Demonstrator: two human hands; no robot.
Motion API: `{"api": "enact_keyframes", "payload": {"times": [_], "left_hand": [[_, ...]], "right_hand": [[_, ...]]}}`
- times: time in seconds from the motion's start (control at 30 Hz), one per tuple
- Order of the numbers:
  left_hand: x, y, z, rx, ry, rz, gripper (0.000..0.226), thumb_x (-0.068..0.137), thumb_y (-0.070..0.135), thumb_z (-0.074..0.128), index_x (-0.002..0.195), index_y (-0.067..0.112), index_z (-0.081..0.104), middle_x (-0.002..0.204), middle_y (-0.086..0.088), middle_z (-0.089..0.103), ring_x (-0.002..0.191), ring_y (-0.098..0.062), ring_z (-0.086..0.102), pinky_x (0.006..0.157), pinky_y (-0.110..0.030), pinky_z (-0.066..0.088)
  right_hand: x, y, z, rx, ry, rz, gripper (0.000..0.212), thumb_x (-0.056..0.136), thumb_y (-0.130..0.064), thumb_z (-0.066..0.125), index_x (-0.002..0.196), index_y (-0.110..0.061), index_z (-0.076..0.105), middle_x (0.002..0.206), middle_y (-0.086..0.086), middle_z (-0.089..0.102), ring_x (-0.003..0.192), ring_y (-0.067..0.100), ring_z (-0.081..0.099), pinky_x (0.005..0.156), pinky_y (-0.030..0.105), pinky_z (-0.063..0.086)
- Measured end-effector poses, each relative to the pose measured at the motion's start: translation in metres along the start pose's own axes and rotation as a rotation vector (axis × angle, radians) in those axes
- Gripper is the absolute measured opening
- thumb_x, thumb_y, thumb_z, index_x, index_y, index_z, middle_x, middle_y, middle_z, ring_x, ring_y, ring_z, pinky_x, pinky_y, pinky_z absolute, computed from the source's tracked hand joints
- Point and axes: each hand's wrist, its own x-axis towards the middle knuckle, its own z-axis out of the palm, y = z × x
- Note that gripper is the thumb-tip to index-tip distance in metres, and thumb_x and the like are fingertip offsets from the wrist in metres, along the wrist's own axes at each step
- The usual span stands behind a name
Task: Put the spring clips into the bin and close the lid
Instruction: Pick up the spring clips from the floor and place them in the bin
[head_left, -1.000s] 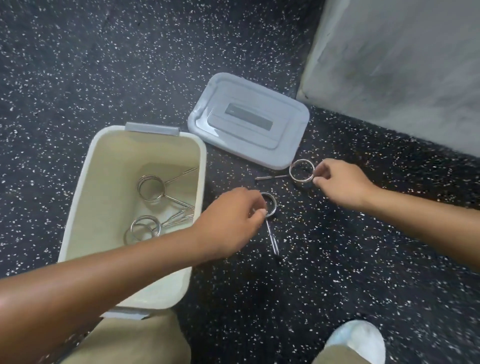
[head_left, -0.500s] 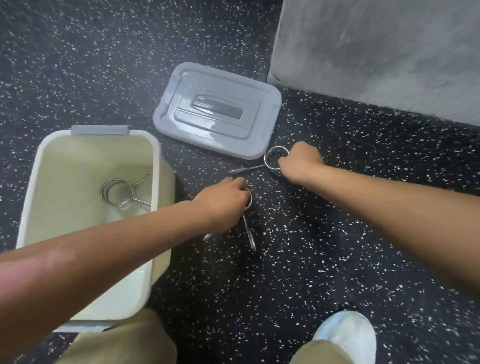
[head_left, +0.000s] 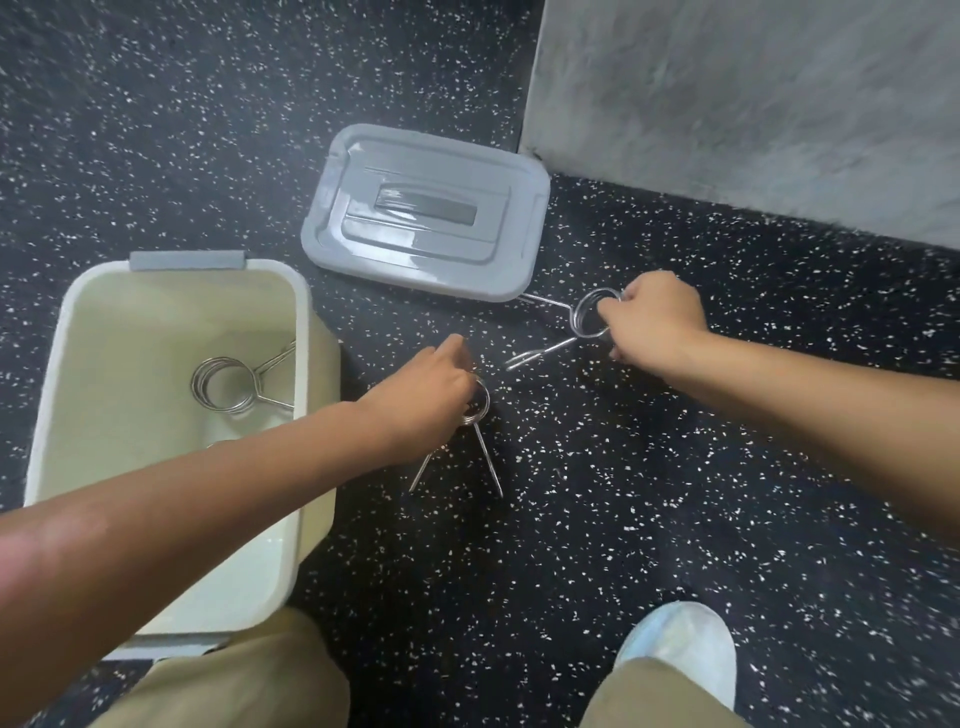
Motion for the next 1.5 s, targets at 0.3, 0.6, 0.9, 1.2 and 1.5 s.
{"api": "enact_keyframes", "payload": {"times": [0.3, 0.6, 0.9, 1.2, 1.5], "left_hand": [[-0.026, 0.004, -0.011, -0.028, 0.057, 0.013, 0.021, 0.092, 0.005, 0.059, 0.103, 0.006, 0.076, 0.125, -0.011, 0.065, 0.105, -0.029, 0.065, 0.091, -0.042, 0.053], [-0.064, 0.004, -0.031, -0.225, 0.289, -0.120, 0.031, 0.085, -0.003, 0.064, 0.105, 0.014, 0.081, 0.119, -0.008, 0.072, 0.095, -0.030, 0.073, 0.082, -0.039, 0.058], [-0.147, -0.022, -0.069, -0.630, 0.499, -0.423, 0.026, 0.092, 0.008, 0.070, 0.105, 0.026, 0.081, 0.112, 0.017, 0.073, 0.089, -0.002, 0.072, 0.086, -0.017, 0.056], [-0.219, -0.069, -0.070, -0.894, 0.595, -0.684, 0.029, 0.089, 0.014, 0.074, 0.095, 0.041, 0.079, 0.102, 0.033, 0.075, 0.092, -0.003, 0.073, 0.079, -0.013, 0.054], [-0.222, -0.088, -0.033, -0.540, 0.546, -0.844, 0.023, 0.089, 0.005, 0.066, 0.103, 0.014, 0.082, 0.108, 0.000, 0.078, 0.083, -0.019, 0.072, 0.089, -0.040, 0.057]], "right_hand": [[-0.019, 0.026, -0.031, -0.145, 0.038, -0.084, 0.013, 0.088, -0.024, 0.057, 0.093, -0.014, 0.064, 0.073, 0.008, 0.071, 0.070, 0.027, 0.069, 0.062, 0.037, 0.054], [-0.028, 0.022, -0.032, -0.146, 0.047, -0.268, 0.009, 0.100, -0.022, 0.050, 0.105, -0.022, 0.058, 0.079, 0.001, 0.068, 0.068, 0.027, 0.072, 0.066, 0.049, 0.058], [-0.038, -0.022, -0.016, -0.104, 0.000, -0.434, 0.015, 0.104, -0.027, 0.049, 0.117, -0.023, 0.056, 0.097, 0.000, 0.070, 0.075, 0.020, 0.072, 0.076, 0.047, 0.058], [-0.062, -0.084, -0.002, 0.139, -0.025, -0.546, 0.014, 0.104, -0.026, 0.050, 0.116, -0.024, 0.058, 0.098, 0.003, 0.068, 0.061, 0.007, 0.072, 0.055, 0.010, 0.047], [-0.080, -0.113, 0.009, 0.232, -0.053, -0.637, 0.015, 0.103, -0.026, 0.052, 0.114, -0.036, 0.057, 0.092, -0.003, 0.067, 0.062, 0.005, 0.073, 0.063, 0.019, 0.054]]}}
